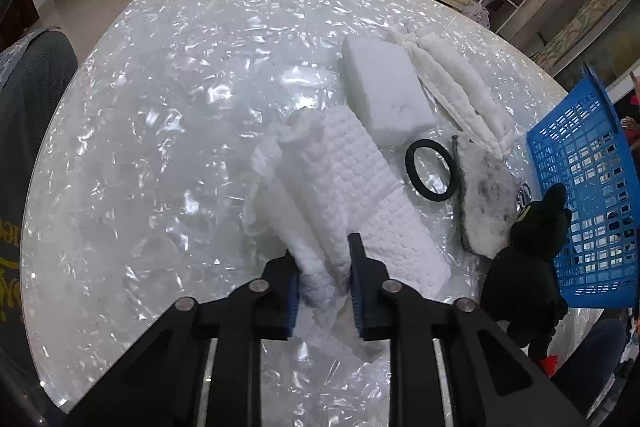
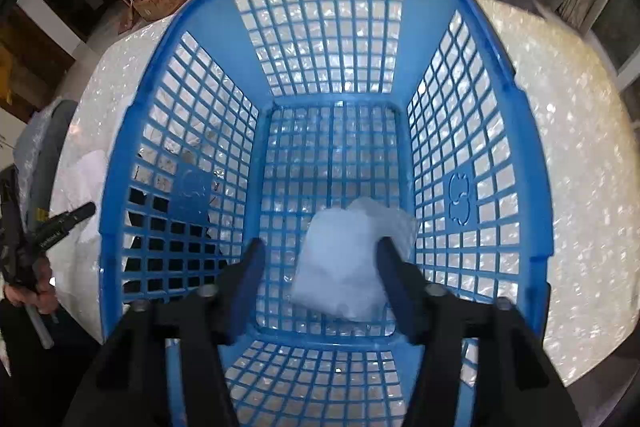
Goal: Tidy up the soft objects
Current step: 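Carry the blue cloth into the basket and open the right gripper while the left gripper grasps the white towel, then lift the white waffle towel with the left gripper and lower it into the basket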
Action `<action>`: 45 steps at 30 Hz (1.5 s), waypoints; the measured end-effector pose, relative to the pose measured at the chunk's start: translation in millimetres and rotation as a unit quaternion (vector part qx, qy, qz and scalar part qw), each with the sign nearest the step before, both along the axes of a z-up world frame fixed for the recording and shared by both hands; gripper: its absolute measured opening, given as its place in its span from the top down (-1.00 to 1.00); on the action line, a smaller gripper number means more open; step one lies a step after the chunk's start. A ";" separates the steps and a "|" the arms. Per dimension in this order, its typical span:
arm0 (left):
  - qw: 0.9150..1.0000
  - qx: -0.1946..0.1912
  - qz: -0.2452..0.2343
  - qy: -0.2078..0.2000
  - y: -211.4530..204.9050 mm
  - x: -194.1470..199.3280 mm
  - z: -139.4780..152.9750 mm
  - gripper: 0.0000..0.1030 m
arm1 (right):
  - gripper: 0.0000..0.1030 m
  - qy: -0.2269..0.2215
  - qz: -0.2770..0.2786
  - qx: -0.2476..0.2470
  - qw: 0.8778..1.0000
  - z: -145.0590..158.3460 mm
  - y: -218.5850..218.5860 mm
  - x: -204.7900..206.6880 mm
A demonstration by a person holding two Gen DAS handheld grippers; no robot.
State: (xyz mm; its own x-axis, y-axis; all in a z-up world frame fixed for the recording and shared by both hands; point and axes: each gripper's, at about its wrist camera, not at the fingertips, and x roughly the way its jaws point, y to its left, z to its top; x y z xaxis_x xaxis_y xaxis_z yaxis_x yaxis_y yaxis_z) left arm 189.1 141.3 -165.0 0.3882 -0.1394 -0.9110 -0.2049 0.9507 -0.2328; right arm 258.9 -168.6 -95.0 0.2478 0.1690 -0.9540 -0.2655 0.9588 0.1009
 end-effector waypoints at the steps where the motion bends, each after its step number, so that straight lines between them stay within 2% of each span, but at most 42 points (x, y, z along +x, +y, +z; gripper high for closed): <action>1: 1.000 -0.003 0.001 -0.001 1.8 -1.5 1.3 0.66 | -0.27 -0.007 0.005 -0.003 1.000 3.8 2.0 -0.5; 3: 1.000 -0.004 0.002 -0.003 2.7 -3.6 3.3 0.67 | -0.42 -0.023 0.014 -0.014 1.000 12.2 8.4 -3.6; 5: 1.000 -0.003 0.002 -0.007 2.3 -7.5 6.9 0.69 | -0.48 -0.040 0.022 -0.022 0.999 16.9 10.9 -8.7; 7: 1.000 -0.002 0.003 -0.011 2.4 -11.3 11.3 0.69 | -0.63 -0.058 0.028 -0.030 0.998 25.0 13.1 -13.7; 9: 1.000 -0.001 0.003 -0.017 3.1 -15.4 18.0 0.69 | -0.87 -0.075 0.031 -0.035 0.996 27.1 14.7 -17.9; 11: 1.000 0.004 0.003 -0.024 1.7 -20.4 25.0 0.70 | -0.95 -0.090 0.032 -0.047 0.994 31.6 14.1 -24.8; 16: 0.999 0.012 -0.001 -0.039 -4.2 -33.2 48.2 0.70 | -0.99 -0.115 0.032 -0.065 0.991 38.6 6.8 -37.0; 22: 0.998 0.016 -0.016 -0.062 -19.3 -49.3 83.6 0.69 | -0.99 -0.116 0.013 -0.067 0.991 36.1 -10.7 -46.3; 27: 0.995 0.027 -0.048 -0.088 -44.9 -56.6 119.4 0.69 | -0.99 -0.112 -0.006 -0.060 0.992 34.7 -30.9 -50.3; 35: 0.985 0.034 -0.114 -0.127 -101.9 -55.2 172.9 0.69 | -0.99 -0.115 -0.026 -0.042 0.992 33.8 -48.2 -56.1; 45: 0.969 0.029 -0.194 -0.147 -171.4 -28.3 201.3 0.69 | -0.99 -0.123 -0.042 -0.011 0.991 33.0 -64.8 -60.8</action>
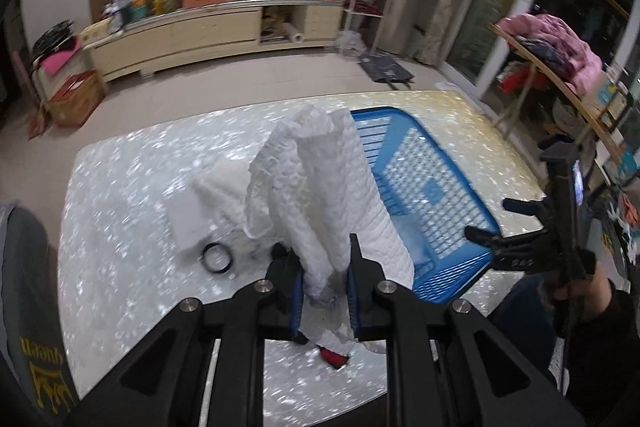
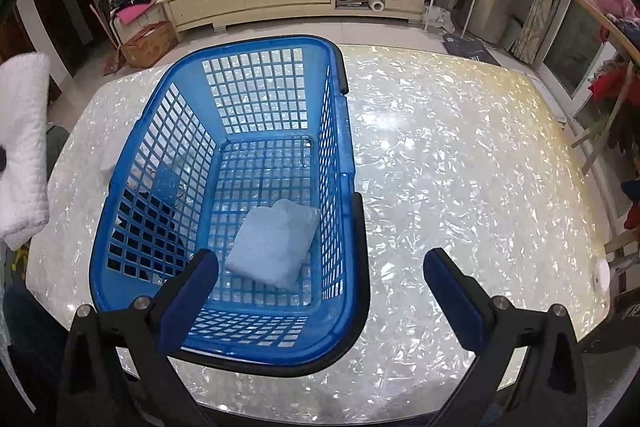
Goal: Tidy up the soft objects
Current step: 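Lift the white waffle towel with the left gripper and lower it into the basket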
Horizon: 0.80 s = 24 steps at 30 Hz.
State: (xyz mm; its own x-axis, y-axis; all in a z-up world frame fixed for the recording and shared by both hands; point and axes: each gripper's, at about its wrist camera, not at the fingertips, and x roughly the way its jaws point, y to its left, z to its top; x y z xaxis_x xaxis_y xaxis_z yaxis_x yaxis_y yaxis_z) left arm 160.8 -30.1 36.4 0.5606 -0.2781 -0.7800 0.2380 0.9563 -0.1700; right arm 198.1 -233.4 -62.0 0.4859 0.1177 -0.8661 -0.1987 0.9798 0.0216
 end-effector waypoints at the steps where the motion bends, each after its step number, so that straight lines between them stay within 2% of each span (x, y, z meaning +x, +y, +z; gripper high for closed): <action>1: 1.000 0.002 -0.005 -0.001 -5.7 2.4 0.4 0.69 | -0.99 0.000 -0.001 0.002 1.000 -0.8 -1.5 -0.5; 9: 0.998 0.018 -0.054 0.001 -54.0 29.4 2.1 0.69 | -0.99 -0.001 -0.008 0.022 1.000 -8.3 -15.0 0.7; 24: 0.993 0.041 -0.097 0.049 -104.7 80.6 -45.0 0.68 | -0.99 0.011 -0.015 0.049 0.999 -26.3 -33.4 18.9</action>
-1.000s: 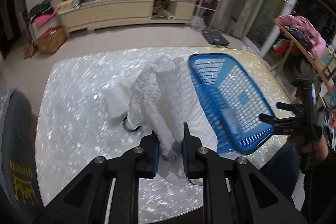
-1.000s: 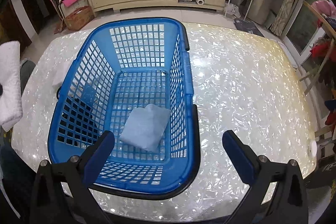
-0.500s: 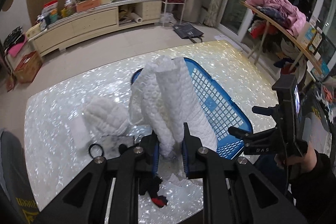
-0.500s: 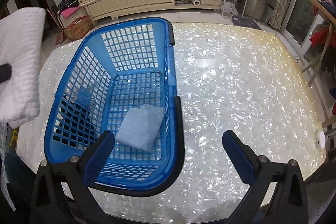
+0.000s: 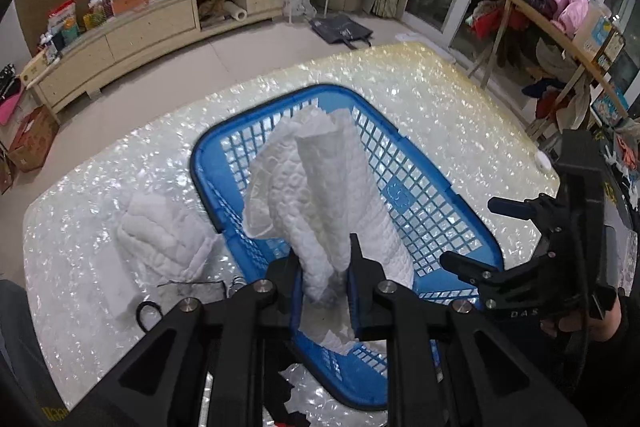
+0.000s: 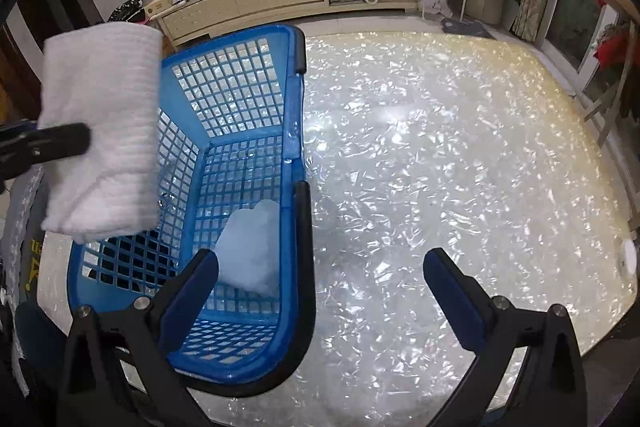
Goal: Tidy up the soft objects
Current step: 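Lift the white waffle towel with the left gripper and lower it into the basket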
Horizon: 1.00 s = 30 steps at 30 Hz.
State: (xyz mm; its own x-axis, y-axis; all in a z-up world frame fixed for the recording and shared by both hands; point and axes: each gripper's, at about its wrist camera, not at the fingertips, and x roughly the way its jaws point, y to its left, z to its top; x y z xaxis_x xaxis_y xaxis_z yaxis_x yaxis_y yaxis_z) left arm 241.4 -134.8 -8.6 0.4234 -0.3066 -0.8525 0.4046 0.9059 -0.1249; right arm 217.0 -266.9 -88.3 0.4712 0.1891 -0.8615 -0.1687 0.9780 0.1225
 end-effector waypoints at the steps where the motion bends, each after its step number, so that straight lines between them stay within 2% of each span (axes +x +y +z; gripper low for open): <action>1: 1.000 0.004 -0.004 0.005 -3.4 3.7 -5.5 0.68 | -0.99 0.001 0.000 0.001 1.000 -2.7 -1.4 2.9; 11: 0.999 0.029 -0.018 0.027 -15.8 32.1 -36.7 0.68 | -0.99 0.014 0.008 0.006 1.000 -22.6 -2.6 19.8; 30: 0.990 0.097 -0.084 0.049 -48.1 63.9 -76.8 0.64 | -0.99 0.008 0.006 0.018 1.000 -28.2 1.8 28.2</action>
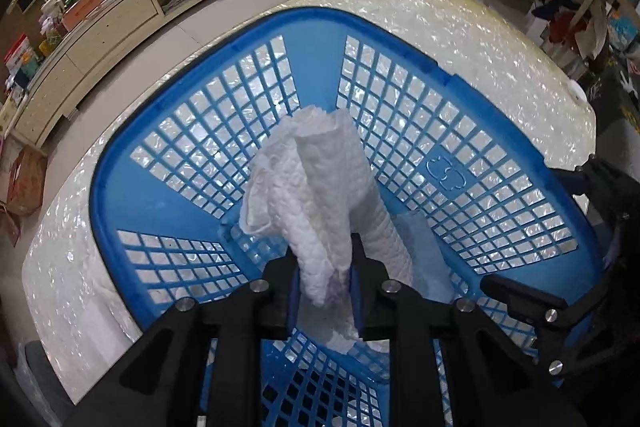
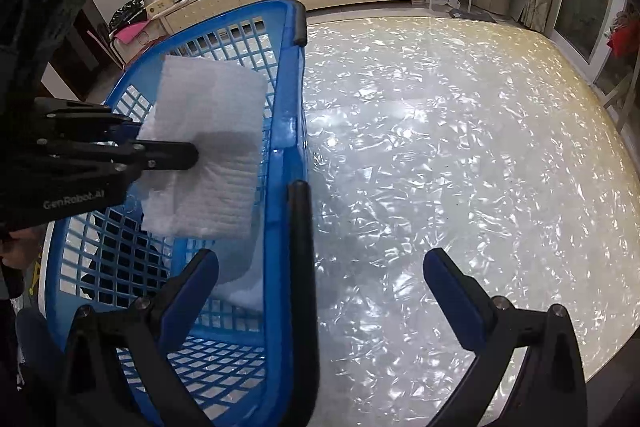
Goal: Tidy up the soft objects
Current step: 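Lift the white waffle towel with the left gripper and lower it into the basket, then withdraw the left gripper and move the right gripper toward the black plush toy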
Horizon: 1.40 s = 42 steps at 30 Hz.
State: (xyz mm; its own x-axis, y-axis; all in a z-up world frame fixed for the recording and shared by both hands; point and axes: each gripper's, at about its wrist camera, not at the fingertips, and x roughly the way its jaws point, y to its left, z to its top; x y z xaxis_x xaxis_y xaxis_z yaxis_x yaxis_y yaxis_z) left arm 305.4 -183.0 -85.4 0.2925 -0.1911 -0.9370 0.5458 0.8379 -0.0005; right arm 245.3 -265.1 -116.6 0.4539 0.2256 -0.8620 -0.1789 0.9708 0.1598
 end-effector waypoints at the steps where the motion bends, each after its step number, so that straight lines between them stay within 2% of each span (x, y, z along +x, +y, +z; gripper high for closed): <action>1: 1.000 0.002 -0.001 0.000 -0.6 1.1 -1.5 0.64 | -0.99 0.000 0.001 -0.001 1.000 0.7 1.0 0.0; 8: 1.000 0.016 -0.001 -0.010 -0.9 4.5 -3.7 0.57 | -0.99 -0.002 0.001 0.003 1.000 1.9 1.6 -2.2; 10: 0.999 0.024 -0.001 -0.022 -1.0 4.0 -0.6 0.26 | -0.99 -0.001 0.001 0.003 1.000 1.7 1.9 -2.9; 14: 0.998 0.044 -0.002 -0.048 -2.6 0.9 6.1 -0.11 | -0.99 -0.001 0.001 0.003 1.000 2.3 0.4 -7.9; 21: 0.997 0.033 0.022 -0.067 19.6 -14.3 33.9 -0.17 | -0.99 -0.003 0.001 0.014 1.000 11.6 -2.9 -19.9; 23: 0.996 0.024 0.041 -0.079 33.0 -23.1 47.2 -0.27 | -0.99 -0.002 0.001 0.017 1.000 15.8 -3.2 -21.7; 25: 0.994 0.013 0.064 -0.093 51.0 -32.9 60.9 -0.65 | -0.99 -0.004 0.002 0.018 1.000 21.0 1.1 -24.3; 29: 0.989 -0.016 0.095 -0.110 84.1 -57.6 82.3 -0.65 | -0.99 -0.013 0.012 0.017 1.000 39.5 13.2 -30.6; 34: 0.983 -0.035 0.123 -0.132 118.4 -88.5 104.1 -0.82 | -1.00 -0.028 0.033 0.006 0.999 60.3 43.0 -39.5; 38: 0.979 -0.027 0.141 -0.144 137.2 -105.7 114.7 -0.85 | -0.99 -0.042 0.043 -0.004 0.998 74.5 65.1 -50.4; 40: 0.977 -0.028 0.147 -0.151 144.1 -114.5 119.5 -1.00 | -0.99 -0.049 0.044 -0.009 0.998 81.2 74.3 -55.6; 42: 0.975 -0.033 0.150 -0.160 151.6 -119.6 124.3 -1.00 | -1.00 -0.052 0.051 -0.010 0.997 85.2 84.3 -61.4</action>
State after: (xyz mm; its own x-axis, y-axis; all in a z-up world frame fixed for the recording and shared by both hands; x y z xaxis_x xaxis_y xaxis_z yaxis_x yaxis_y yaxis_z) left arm 185.8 -31.3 38.9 0.6194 -0.1087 -0.7775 0.2565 0.9640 0.0696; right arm 183.9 -180.8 -31.3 0.5169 0.2575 -0.8164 -0.2913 0.9497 0.1151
